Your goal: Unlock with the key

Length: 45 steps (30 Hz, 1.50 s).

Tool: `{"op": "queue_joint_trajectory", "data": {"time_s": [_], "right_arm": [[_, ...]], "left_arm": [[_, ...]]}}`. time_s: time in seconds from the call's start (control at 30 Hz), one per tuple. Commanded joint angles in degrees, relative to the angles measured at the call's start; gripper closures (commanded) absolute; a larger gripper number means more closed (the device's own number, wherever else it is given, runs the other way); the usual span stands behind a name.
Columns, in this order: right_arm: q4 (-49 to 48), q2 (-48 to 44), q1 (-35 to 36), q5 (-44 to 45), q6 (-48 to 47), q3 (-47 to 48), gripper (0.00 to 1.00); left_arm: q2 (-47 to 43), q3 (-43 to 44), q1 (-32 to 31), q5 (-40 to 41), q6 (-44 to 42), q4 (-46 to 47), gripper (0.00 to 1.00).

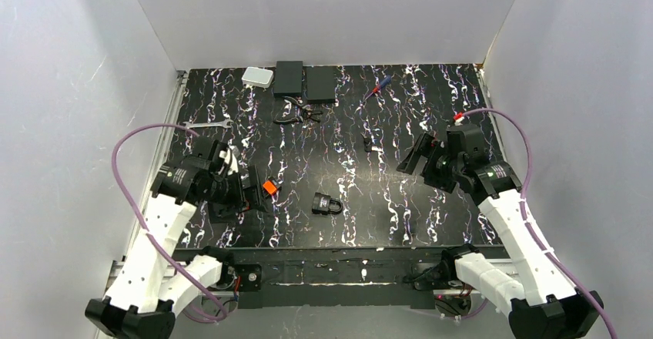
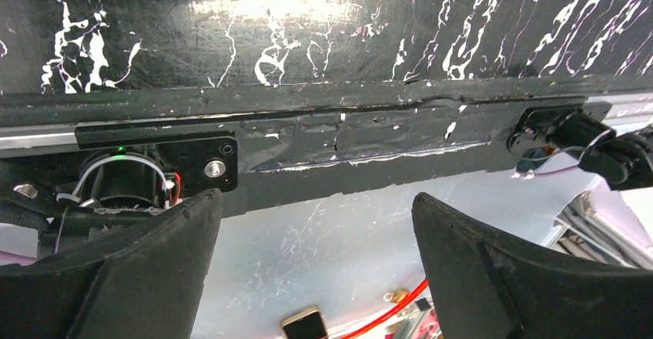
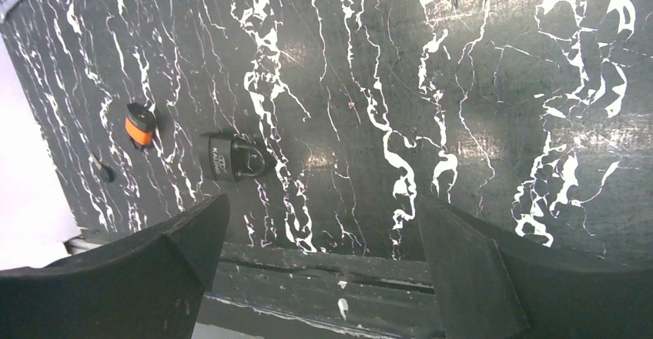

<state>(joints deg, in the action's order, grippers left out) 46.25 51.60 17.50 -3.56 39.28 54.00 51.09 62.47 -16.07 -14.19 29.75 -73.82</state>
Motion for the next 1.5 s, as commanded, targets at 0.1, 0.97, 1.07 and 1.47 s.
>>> {"op": "queue_joint_trajectory", "data": {"time_s": [0.1,0.97,1.07,1.47], "right_arm": [[2.1,5.0,0.0,-0.9,-7.4,3.5,0.00],[-4.9,31.1,22.3,17.8,-5.3,17.3,0.00],[-5.7,34.7,23.8,17.0,-5.0,19.9,0.00],[-1.0,45.7,24.3,11.7,-1.5,27.5,0.00]], "left_arm": [[4.5,3.5,-5.7,0.8,-4.6,3.1,0.08],[12.3,3.1,-10.8,28.2,-0.6,8.8,0.11],[15.4,6.3,-10.8,29.0,-3.9,8.4,0.12],[26.3,12.6,-11.3,24.8,-1.5,9.3,0.12]]}}
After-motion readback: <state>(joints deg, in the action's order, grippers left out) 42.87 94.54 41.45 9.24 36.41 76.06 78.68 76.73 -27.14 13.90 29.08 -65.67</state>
